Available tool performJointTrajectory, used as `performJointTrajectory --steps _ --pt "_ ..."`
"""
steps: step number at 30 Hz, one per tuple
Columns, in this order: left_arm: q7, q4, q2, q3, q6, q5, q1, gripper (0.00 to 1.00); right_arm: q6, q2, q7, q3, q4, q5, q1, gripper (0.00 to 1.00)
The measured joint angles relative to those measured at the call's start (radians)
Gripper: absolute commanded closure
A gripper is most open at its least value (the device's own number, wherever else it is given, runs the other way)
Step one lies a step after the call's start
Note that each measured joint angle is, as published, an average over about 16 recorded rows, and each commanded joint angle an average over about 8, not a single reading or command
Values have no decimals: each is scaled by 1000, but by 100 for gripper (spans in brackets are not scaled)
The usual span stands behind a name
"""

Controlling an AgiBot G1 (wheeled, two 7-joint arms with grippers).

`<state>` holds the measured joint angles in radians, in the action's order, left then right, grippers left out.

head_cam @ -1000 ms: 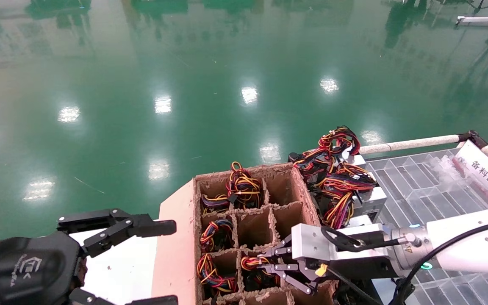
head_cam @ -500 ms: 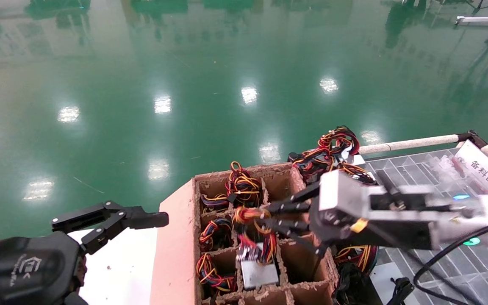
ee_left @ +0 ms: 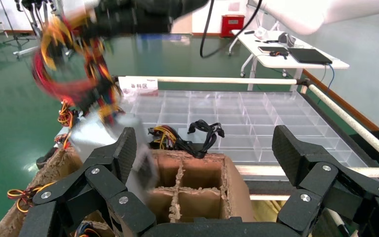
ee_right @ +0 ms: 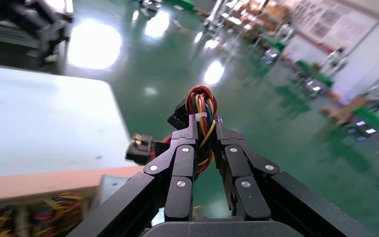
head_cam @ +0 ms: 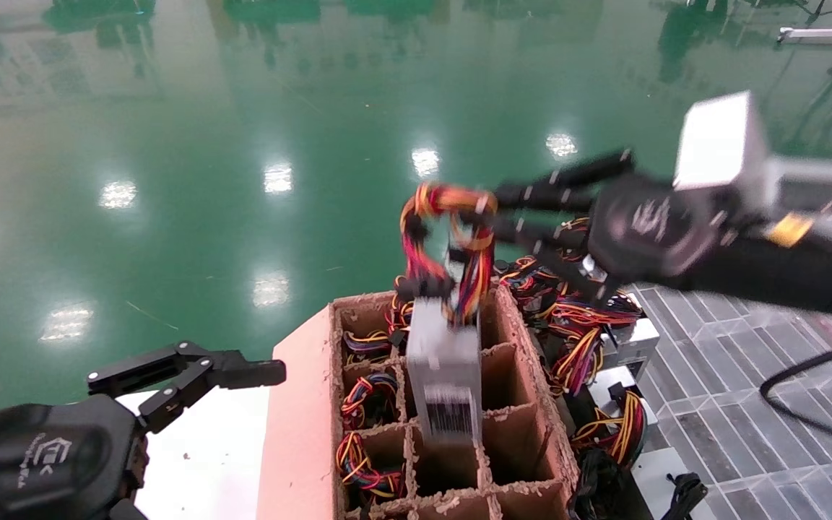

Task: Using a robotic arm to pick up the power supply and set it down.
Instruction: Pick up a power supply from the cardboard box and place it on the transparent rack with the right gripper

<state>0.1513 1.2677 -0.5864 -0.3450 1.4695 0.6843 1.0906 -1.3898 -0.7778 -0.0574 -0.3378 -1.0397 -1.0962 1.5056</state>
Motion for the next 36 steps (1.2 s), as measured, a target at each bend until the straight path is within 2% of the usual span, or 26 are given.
performJointTrajectory --steps 7,20,28,36 --pt "0 0 0 0 0 0 0 0 -11 52 -30 21 29 -23 86 100" --pt "0 0 0 0 0 0 0 0 -46 203 -148 3 85 -198 233 100" --pt "0 0 0 0 0 0 0 0 -61 268 -227 -17 119 -277 241 100" --pt "0 0 0 -1 0 0 0 0 -62 285 -311 -37 158 -320 211 100"
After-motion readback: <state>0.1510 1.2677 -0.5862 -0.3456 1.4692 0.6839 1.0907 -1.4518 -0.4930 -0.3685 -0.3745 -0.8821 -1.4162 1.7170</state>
